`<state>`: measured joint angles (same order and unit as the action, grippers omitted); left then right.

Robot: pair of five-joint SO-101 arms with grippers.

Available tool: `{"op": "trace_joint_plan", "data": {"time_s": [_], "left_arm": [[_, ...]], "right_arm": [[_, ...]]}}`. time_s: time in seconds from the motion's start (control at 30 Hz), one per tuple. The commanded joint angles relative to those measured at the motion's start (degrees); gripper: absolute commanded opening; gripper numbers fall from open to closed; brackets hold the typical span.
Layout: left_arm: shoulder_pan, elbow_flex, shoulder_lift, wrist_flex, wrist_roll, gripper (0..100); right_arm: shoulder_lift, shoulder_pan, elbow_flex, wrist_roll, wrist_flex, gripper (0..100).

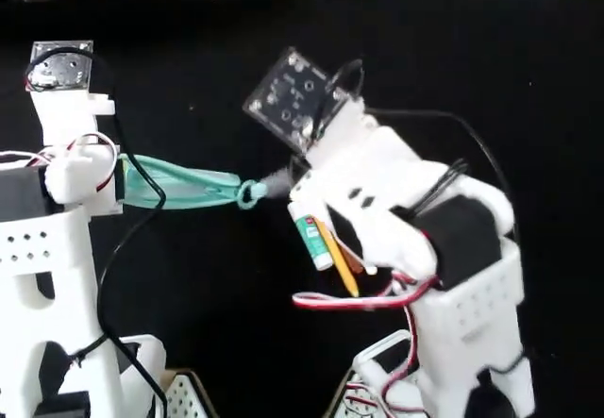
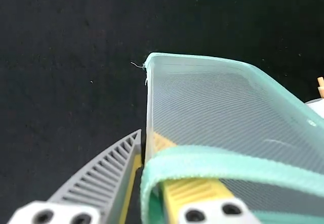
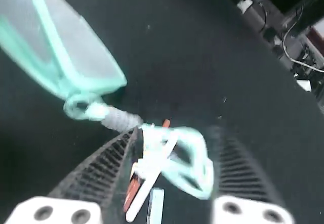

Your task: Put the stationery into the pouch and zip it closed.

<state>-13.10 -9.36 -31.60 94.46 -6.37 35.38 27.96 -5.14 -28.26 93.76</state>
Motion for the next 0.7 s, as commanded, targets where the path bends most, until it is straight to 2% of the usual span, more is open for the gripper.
{"op": "trace_joint_plan", "data": {"time_s": [0.0, 0.13, 0.23, 0.33, 0.47, 0.57, 0.67], "left_arm": [[0.75, 0.22, 0.97, -1.14, -0.18, 3], [-1.01, -1.1, 1.14, -3.87, -0.18, 3], [-3.91, -3.74, 1.14, -7.74, -0.09, 3], [-5.49, -6.64, 0.79, -9.85, 0.09, 3], [-5.41, -8.13, 0.79, -10.02, 0.18, 3], [-5.49, -8.13, 1.05, -10.02, 0.26, 3], [-5.41, -9.27, 0.7, -10.11, 0.26, 3]], "right_arm": [[7.96, -0.88, 1.71, -2.02, -0.44, 33.6], [16.84, -1.85, 5.23, -2.2, 3.08, 23.7], [19.56, -5.36, 16.92, -1.93, 1.41, 18.2], [18.68, -9.41, 35.3, -1.76, -9.41, 15.1], [13.58, -9.58, 55.43, 2.02, -29.63, 15.7], [7.08, -9.67, 59.38, 4.4, -38.59, 18.8], [-0.75, -8.35, 57.98, 7.03, -42.11, 23.5]]}}
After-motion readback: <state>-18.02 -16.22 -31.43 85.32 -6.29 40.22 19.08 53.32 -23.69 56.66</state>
